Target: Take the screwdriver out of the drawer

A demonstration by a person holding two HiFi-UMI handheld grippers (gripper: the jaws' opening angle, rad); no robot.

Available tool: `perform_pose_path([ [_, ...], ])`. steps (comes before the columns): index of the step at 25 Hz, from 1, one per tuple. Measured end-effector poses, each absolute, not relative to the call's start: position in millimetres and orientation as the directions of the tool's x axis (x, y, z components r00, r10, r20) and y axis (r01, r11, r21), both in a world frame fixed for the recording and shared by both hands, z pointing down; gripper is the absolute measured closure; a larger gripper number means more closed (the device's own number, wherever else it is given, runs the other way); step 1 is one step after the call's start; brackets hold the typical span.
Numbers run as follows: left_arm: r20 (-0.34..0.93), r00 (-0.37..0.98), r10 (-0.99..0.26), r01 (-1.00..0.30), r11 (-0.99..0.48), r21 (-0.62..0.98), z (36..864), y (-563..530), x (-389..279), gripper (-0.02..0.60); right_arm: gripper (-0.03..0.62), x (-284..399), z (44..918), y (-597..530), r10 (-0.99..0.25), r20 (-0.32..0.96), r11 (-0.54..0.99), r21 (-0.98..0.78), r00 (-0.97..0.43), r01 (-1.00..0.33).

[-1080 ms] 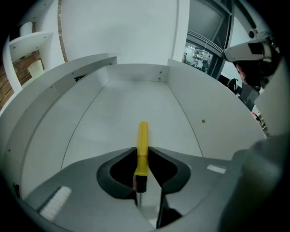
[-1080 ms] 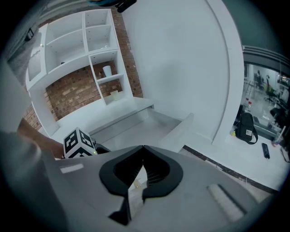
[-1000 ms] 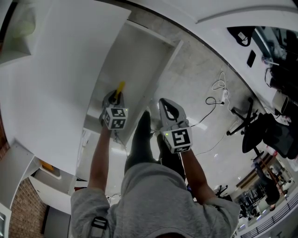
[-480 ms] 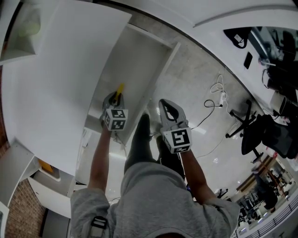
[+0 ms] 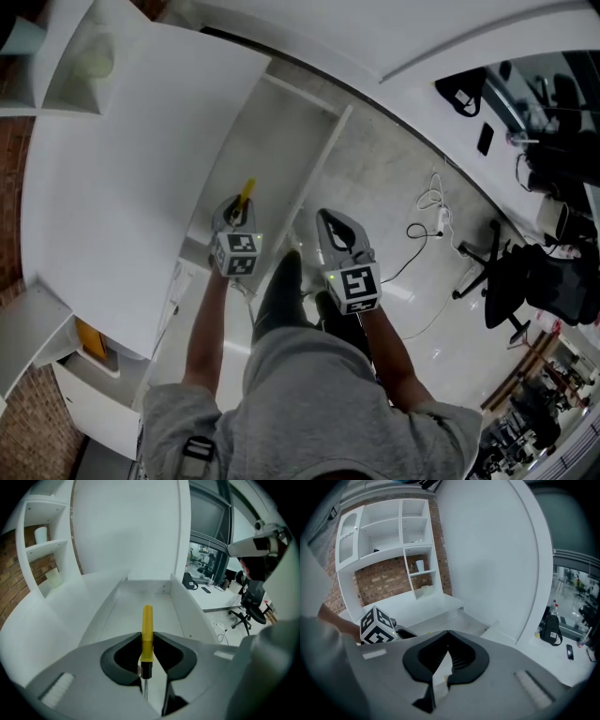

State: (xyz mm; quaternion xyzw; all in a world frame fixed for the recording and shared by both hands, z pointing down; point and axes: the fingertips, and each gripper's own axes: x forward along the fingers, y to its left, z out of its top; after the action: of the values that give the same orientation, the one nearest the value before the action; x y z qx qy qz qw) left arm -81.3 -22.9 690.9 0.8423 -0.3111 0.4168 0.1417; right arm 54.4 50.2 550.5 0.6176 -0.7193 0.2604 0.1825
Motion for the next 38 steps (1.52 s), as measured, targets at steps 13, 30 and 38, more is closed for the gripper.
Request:
perform_pose_path([
  [13,0.658,0.519,-0.545,-0.688,-0.724,-0.057,577,-24,-94,0.499,0.591,25,479,39,-0.846,0.493,0.181,-0.096,-0.205,-0.979],
  [30,0.564,0.433,-0.704,-0.805,-0.583,-0.11,507,-46,-150,0.499,0.591,-31,443,8,-0.853,0.408,0.332,-0.059,-0.327,-0.941],
  [38,0.591,0.352,-0.726,-0.848,-0.515,-0.127,509,-68,-170,0.499,0.591,-48,441,-25,-0.815,0.408,0.402,-0.116,-0.413,-0.908],
])
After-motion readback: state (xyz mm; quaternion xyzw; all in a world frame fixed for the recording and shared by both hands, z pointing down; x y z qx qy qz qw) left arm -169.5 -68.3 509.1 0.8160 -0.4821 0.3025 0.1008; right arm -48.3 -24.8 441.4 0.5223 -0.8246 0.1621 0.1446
